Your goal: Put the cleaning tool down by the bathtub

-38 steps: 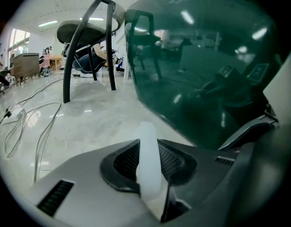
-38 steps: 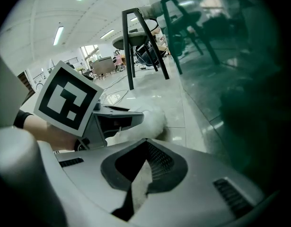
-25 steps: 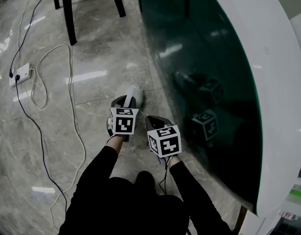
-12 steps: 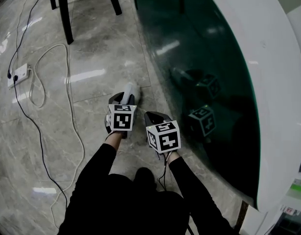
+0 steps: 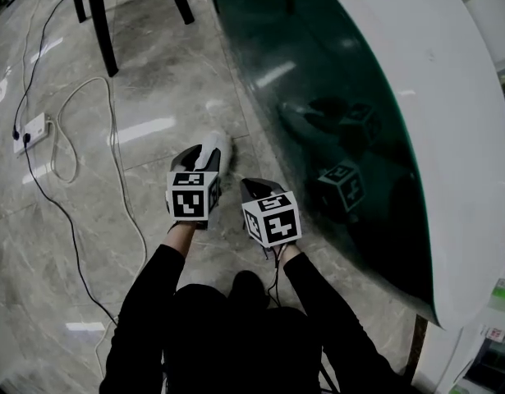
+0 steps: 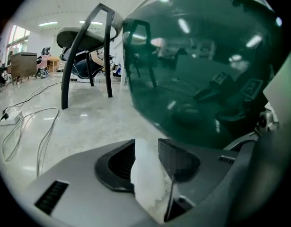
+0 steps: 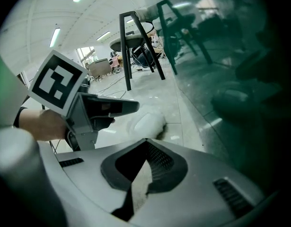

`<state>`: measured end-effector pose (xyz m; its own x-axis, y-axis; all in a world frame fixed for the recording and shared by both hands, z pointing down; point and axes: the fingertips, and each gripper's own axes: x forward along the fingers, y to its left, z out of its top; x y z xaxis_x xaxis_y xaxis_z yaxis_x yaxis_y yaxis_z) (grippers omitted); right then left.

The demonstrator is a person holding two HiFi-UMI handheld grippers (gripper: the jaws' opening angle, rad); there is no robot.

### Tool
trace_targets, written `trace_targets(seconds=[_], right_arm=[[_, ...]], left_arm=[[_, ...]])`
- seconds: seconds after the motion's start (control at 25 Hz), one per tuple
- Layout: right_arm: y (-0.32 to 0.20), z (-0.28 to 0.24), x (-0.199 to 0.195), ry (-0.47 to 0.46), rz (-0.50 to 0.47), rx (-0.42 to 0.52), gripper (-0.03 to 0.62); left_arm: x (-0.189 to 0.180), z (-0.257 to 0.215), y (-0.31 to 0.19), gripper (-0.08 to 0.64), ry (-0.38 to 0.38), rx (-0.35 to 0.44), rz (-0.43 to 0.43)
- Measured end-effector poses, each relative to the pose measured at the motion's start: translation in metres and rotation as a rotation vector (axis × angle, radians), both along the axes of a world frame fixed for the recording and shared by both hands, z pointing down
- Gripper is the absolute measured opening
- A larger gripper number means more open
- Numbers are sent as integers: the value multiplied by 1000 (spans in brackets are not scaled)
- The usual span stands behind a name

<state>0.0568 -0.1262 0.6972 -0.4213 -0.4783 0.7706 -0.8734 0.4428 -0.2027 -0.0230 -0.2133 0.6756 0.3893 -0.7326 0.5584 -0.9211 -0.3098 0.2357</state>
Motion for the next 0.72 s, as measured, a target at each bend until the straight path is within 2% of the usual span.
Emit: trace_targets(seconds=[0.12,0.32,0.48,0.72], right_arm=[[3,-5,-5,-4,0,5,0],[6,-17,-12,-6,-8,26,0],[7,-22,-13,-1,-12,39,0],[11,-24,-10,2,-4,45,0]], left_arm=[[-5,-16,8,134,15,23,19],[-19,-33,24,18,22,62,15],[-25,-39,34,8,66,72,2],[-27,-45,47,8,90,78,1]])
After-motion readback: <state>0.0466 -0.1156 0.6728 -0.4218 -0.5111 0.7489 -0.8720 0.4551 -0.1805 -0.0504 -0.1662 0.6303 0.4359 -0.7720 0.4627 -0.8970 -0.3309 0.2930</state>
